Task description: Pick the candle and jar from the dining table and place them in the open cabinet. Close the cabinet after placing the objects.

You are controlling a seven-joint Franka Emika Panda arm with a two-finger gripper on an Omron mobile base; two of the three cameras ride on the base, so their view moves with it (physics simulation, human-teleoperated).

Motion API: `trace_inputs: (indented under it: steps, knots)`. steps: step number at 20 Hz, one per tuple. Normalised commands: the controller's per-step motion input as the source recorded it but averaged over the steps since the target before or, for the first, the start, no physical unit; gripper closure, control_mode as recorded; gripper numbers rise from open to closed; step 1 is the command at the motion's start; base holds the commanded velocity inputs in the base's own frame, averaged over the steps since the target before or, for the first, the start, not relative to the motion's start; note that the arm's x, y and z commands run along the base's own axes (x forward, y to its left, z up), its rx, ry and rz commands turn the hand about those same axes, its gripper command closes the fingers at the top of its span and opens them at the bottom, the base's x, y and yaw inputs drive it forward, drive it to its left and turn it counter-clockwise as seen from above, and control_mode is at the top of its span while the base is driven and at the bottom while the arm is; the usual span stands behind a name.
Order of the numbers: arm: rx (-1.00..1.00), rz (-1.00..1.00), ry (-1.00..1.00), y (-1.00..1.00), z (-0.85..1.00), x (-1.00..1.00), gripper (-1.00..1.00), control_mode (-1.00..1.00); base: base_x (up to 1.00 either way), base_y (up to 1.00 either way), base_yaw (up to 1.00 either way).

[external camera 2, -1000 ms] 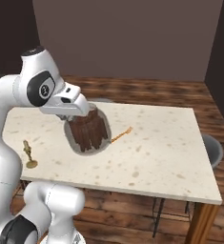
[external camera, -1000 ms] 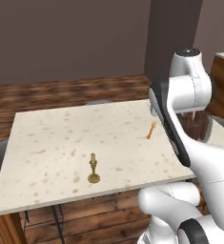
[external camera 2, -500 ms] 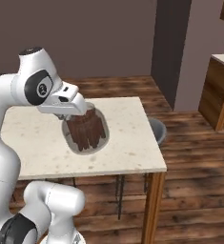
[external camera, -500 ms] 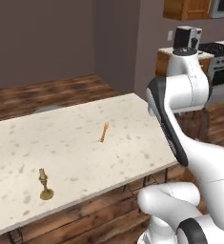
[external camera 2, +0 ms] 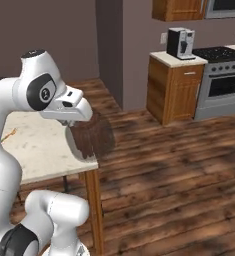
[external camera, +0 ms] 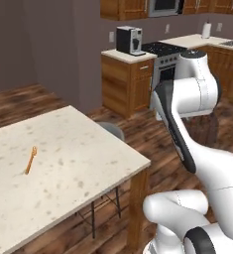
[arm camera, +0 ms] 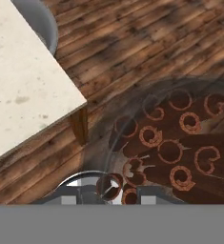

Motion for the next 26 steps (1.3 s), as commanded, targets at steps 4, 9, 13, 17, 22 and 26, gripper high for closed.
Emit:
trace_inputs:
  steps: [4, 9, 13, 17, 22, 26]
  knots:
    - [0.0, 0.0, 0.0, 0.0, 0.0, 0.0, 1.0, 1.0, 0.0, -0.79, -0.42]
    - [0.0, 0.0, 0.0, 0.0, 0.0, 0.0, 1.0, 1.0, 0.04, -0.77, -0.36]
    - [0.0, 0.0, 0.0, 0.0, 0.0, 0.0, 1.0, 1.0, 0.16, -0.73, -0.28]
    - [0.0, 0.0, 0.0, 0.0, 0.0, 0.0, 1.0, 1.0, 0.27, -0.83, -0.26]
    - [0.0, 0.0, 0.0, 0.0, 0.0, 0.0, 1.0, 1.0, 0.44, -0.81, -0.25]
    - [0.0, 0.0, 0.0, 0.0, 0.0, 0.0, 1.0, 1.0, 0.69, -0.67, -0.25]
